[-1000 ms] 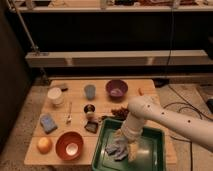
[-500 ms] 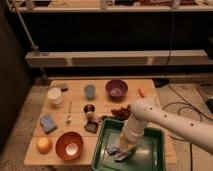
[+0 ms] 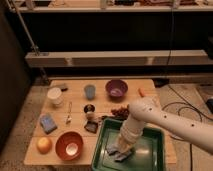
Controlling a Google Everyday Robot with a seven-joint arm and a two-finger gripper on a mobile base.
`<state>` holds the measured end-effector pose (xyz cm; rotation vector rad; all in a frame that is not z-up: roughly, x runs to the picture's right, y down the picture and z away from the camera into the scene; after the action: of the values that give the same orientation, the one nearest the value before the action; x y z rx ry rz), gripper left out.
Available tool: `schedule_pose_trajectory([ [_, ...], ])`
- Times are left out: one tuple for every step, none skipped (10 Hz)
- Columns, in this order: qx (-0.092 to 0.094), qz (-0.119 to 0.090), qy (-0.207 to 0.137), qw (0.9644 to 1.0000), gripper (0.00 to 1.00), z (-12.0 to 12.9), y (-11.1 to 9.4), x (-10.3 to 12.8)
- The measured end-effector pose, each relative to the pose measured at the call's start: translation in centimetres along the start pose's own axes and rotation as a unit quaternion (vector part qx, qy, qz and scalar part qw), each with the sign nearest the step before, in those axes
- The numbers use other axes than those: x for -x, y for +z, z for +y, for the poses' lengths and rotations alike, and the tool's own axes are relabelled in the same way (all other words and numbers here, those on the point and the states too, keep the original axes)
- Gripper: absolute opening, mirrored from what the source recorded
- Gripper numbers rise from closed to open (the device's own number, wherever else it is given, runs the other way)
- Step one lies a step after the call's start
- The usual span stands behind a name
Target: Wipe table surface with towel
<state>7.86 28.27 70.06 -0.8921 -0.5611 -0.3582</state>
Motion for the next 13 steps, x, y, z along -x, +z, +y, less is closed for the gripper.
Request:
schedule_pose_trajectory([
  [-0.002,0.002,-0.004,1.0,0.0,-0.1,-0.1,0.3],
  [-0.011,0.005,-0.009,0.9999,0.0,-0.2,-0.7,0.7],
  [-0.017,0.008,-0.014,0.9997,0.0,-0.1,-1.6,1.3],
  [-0.024,0.012,-0.019,0.9995,0.02,0.1,-2.6,1.9],
  [-0.029,0.019,-0.025,0.9991,0.1,0.3,-4.0,2.8],
  [-0.033,0.025,-0.03,0.9987,0.22,0.6,-5.2,3.6],
  [-0.034,0.027,-0.032,0.9985,0.32,0.7,-5.7,4.1],
  [-0.034,0.029,-0.031,0.9985,0.42,0.8,-5.9,4.1],
  [-0.034,0.027,-0.027,0.9987,0.52,0.9,-5.7,3.7],
  [-0.031,0.026,-0.022,0.9989,0.62,0.9,-5.3,3.1],
  [-0.029,0.025,-0.019,0.9991,0.66,0.9,-5.1,2.6],
  [-0.024,0.024,-0.011,0.9994,0.66,0.8,-4.7,1.9],
  [-0.021,0.023,-0.004,0.9995,0.66,0.7,-4.4,1.2],
])
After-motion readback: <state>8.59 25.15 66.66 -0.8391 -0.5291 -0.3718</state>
